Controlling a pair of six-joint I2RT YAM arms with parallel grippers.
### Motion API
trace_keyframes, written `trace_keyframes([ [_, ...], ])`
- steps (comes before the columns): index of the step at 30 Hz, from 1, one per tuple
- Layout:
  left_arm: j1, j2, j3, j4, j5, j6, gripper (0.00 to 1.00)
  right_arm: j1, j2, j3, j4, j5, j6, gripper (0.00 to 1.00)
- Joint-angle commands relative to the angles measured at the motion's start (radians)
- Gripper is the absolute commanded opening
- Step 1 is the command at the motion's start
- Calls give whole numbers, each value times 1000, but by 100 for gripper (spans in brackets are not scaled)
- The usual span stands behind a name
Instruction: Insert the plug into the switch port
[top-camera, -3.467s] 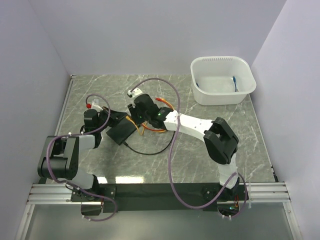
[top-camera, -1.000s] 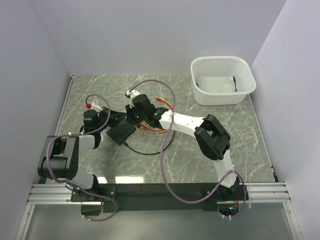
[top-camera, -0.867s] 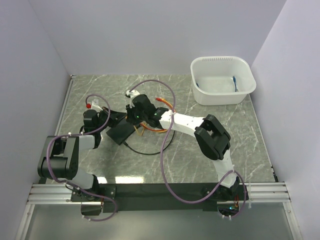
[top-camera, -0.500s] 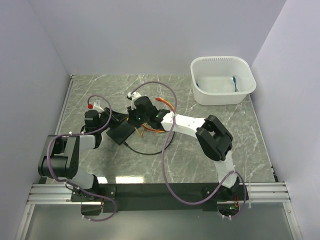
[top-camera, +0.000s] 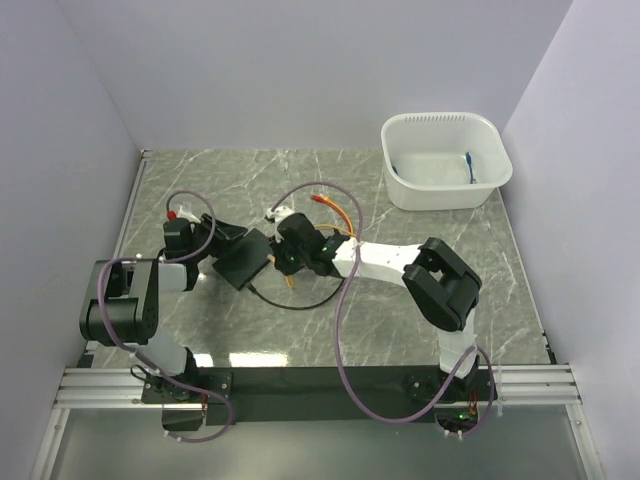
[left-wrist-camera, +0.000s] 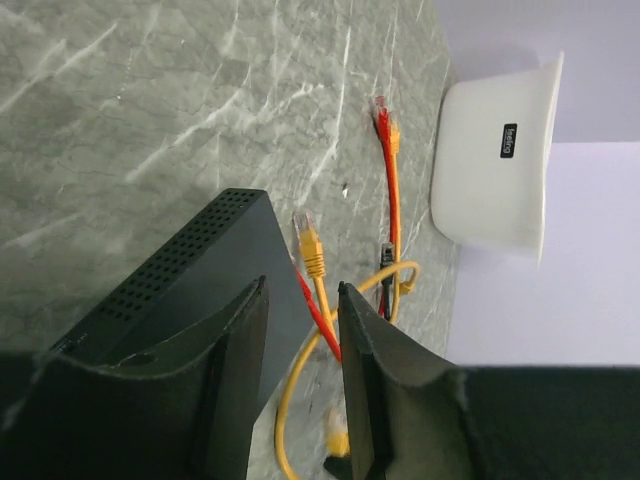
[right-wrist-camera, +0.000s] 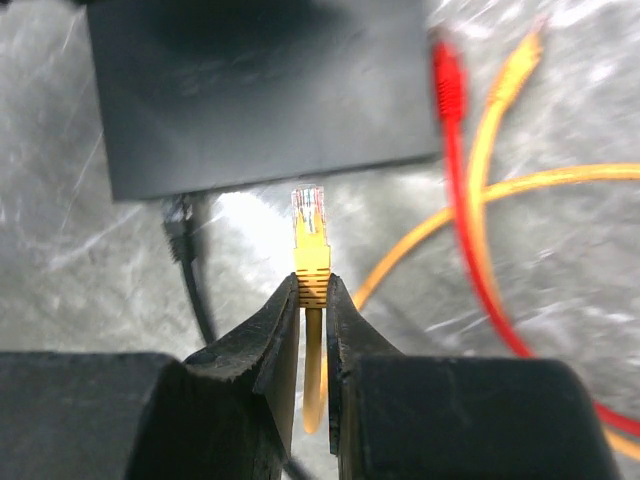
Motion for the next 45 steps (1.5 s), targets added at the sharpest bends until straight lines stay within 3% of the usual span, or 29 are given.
trace_keyframes([
  [1,6,31,24,54,6,-13,40,41,-19,-26,-22,16,-4,0],
  [15,58,82,80,42,-14,14,36,84,89,31,-8,-36,18,0],
  [32,81,194,90,166,45,17,33,86,138,65,-2,-42,33,0],
  [37,80,223,77,227,72,-10,27,84,135,74,-5,-32,30,0],
  [45,80,237,76,215,71,-6,29,86,151,102,-11,-23,30,0],
])
